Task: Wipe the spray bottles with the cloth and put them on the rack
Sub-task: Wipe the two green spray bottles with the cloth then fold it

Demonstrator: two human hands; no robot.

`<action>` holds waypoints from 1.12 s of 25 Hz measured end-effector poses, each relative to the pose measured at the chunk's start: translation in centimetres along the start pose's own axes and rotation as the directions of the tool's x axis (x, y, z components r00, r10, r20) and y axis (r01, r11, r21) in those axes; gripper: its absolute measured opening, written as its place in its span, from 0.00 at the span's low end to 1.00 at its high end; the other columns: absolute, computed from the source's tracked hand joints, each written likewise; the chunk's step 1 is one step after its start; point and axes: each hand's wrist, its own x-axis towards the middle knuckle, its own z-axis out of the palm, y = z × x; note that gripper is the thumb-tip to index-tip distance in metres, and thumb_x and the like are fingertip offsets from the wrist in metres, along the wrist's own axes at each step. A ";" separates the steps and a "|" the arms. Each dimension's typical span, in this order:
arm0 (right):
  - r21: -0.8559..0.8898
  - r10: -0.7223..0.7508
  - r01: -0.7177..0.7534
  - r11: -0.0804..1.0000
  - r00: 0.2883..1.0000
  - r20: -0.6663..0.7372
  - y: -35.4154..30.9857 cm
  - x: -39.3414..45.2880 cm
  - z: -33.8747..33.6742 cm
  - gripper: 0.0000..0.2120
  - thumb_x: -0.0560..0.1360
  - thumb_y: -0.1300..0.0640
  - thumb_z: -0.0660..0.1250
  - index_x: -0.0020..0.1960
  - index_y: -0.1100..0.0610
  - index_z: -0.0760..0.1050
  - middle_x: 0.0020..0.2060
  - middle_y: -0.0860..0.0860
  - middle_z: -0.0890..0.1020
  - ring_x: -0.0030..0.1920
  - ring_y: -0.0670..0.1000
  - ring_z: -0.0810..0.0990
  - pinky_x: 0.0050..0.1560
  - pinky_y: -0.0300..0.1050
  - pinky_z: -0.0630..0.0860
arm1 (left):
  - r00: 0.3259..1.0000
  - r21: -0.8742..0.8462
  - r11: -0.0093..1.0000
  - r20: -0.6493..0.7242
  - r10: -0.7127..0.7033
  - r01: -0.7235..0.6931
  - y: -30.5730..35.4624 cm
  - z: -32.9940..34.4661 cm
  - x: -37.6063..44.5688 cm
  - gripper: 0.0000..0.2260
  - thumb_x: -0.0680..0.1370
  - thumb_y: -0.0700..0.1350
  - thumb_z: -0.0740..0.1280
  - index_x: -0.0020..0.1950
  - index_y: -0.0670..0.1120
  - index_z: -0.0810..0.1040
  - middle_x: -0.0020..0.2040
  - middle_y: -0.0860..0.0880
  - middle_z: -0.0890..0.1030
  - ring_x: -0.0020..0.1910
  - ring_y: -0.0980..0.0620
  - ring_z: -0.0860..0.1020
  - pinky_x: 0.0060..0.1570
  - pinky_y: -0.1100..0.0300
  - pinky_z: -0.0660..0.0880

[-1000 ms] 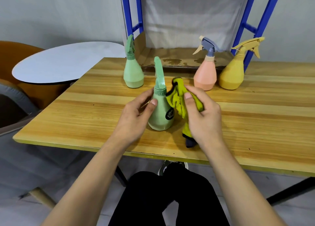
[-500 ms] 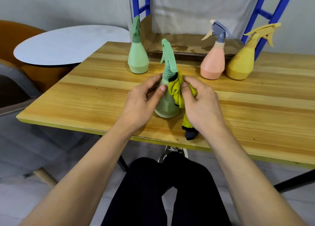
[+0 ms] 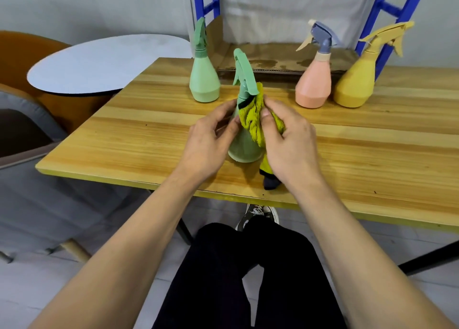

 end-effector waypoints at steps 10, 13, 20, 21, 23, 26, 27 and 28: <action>-0.106 0.108 -0.112 0.988 0.993 -0.039 3.0 -2.5 -0.2 0.15 0.82 0.54 0.63 0.67 0.50 0.79 0.60 0.50 0.82 0.59 0.50 0.80 0.58 0.40 0.71 | 0.994 0.105 0.994 -0.112 -0.004 0.016 -0.2 1.1 -0.8 0.22 0.85 0.55 0.61 0.77 0.46 0.71 0.69 0.49 0.79 0.68 0.52 0.77 0.68 0.49 0.75; -0.043 0.152 -0.155 0.987 0.987 -0.057 3.3 -2.7 -0.1 0.14 0.81 0.52 0.65 0.66 0.47 0.79 0.59 0.46 0.82 0.60 0.46 0.79 0.60 0.39 0.71 | 0.968 0.178 0.983 -0.250 -0.001 0.047 0.2 2.0 -1.6 0.19 0.84 0.52 0.64 0.72 0.45 0.72 0.64 0.49 0.77 0.63 0.54 0.76 0.65 0.60 0.73; -0.003 0.159 -0.160 0.987 0.986 -0.051 3.5 -2.7 -0.4 0.14 0.81 0.51 0.66 0.65 0.43 0.79 0.58 0.42 0.81 0.58 0.39 0.76 0.62 0.37 0.70 | 0.927 -0.029 0.974 -0.301 -0.222 0.224 1.4 3.4 -1.2 0.25 0.78 0.59 0.71 0.72 0.55 0.70 0.67 0.54 0.72 0.58 0.60 0.76 0.58 0.63 0.75; -0.005 0.160 -0.161 0.987 0.986 -0.049 3.5 -2.7 -0.4 0.14 0.81 0.51 0.66 0.65 0.43 0.79 0.59 0.41 0.80 0.59 0.39 0.75 0.63 0.38 0.70 | 0.948 -0.052 0.979 -0.244 -0.204 0.197 1.1 3.1 -1.3 0.24 0.80 0.58 0.68 0.75 0.56 0.69 0.70 0.56 0.72 0.62 0.61 0.75 0.62 0.62 0.74; 0.003 0.164 -0.164 0.986 0.985 -0.044 3.5 -2.6 -0.3 0.14 0.81 0.50 0.65 0.65 0.42 0.79 0.58 0.39 0.79 0.60 0.38 0.75 0.64 0.39 0.70 | 0.982 -0.110 0.984 -0.113 -0.153 0.141 0.1 1.8 -1.1 0.21 0.84 0.52 0.63 0.78 0.56 0.69 0.74 0.58 0.73 0.69 0.61 0.74 0.69 0.59 0.73; 0.026 0.168 -0.167 0.986 0.985 -0.035 3.7 -2.6 -0.3 0.13 0.81 0.51 0.66 0.64 0.42 0.79 0.58 0.38 0.79 0.60 0.37 0.75 0.64 0.38 0.70 | 0.994 -0.058 0.992 0.001 -0.109 0.108 -1.1 -0.1 -0.4 0.20 0.84 0.50 0.64 0.77 0.59 0.70 0.71 0.53 0.76 0.70 0.58 0.75 0.71 0.54 0.73; 0.052 0.174 -0.172 0.984 0.983 -0.052 3.6 -2.7 -0.4 0.13 0.81 0.51 0.66 0.64 0.42 0.80 0.57 0.38 0.80 0.58 0.34 0.76 0.64 0.38 0.71 | 0.994 -0.047 0.993 0.020 -0.112 0.113 -1.4 -0.4 -0.1 0.20 0.84 0.52 0.65 0.75 0.60 0.71 0.70 0.52 0.76 0.69 0.57 0.75 0.71 0.51 0.73; 0.091 0.182 -0.174 0.980 0.979 -0.089 3.3 -2.7 -0.4 0.12 0.81 0.52 0.66 0.63 0.42 0.80 0.57 0.38 0.80 0.58 0.33 0.76 0.65 0.38 0.72 | 0.991 -0.054 0.990 0.043 -0.124 0.127 -1.5 -0.6 0.0 0.19 0.83 0.54 0.66 0.74 0.60 0.73 0.69 0.52 0.75 0.70 0.56 0.74 0.72 0.49 0.73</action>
